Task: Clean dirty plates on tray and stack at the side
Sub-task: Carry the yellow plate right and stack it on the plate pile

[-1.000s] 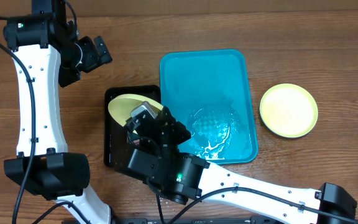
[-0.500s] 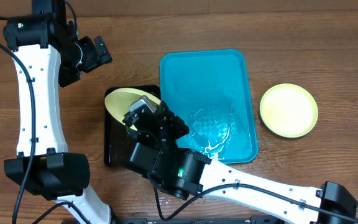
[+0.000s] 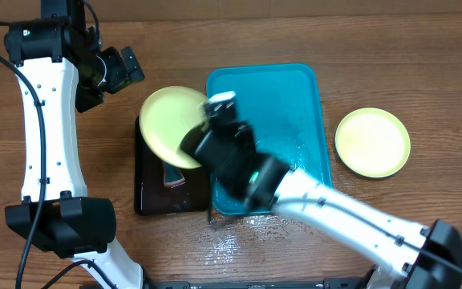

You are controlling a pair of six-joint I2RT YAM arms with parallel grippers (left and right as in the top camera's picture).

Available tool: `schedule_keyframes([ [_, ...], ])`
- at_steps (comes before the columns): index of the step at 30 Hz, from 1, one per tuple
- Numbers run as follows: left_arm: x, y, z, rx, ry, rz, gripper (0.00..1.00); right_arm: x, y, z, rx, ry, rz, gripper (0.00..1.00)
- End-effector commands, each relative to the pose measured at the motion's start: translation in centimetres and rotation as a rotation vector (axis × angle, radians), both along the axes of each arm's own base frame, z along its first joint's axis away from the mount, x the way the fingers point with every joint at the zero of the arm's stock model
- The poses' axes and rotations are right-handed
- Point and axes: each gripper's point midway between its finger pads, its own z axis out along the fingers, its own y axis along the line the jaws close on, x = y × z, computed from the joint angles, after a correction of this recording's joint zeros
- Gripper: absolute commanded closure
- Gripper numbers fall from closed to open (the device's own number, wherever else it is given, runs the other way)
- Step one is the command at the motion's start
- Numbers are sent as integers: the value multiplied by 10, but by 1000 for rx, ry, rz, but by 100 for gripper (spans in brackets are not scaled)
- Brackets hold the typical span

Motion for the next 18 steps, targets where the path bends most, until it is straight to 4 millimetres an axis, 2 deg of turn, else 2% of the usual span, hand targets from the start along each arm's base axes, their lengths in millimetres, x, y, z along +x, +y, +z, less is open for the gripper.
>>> schedule_keyframes([
  [1,0,1,9,16,-24,-11,0,15,-16,50,353,128,9,96],
  [3,0,1,9,16,-24,-11,0,34,-52,62,445,180,-25,96],
  [5,0,1,9,16,-24,-11,0,52,-98,62,497,215,-107,96],
  [7,0,1,9,16,-24,-11,0,65,-150,53,504,250,-208,96],
  [9,0,1,9,16,-24,-11,0,69,-206,36,480,300,-332,96],
  [11,0,1,9,16,-24,-11,0,63,-262,15,439,364,-464,96],
  [13,0,1,9,16,-24,-11,0,53,-307,-6,411,436,-566,96],
  [18,0,1,9,16,-24,-11,0,21,-379,-60,421,598,-774,96],
])
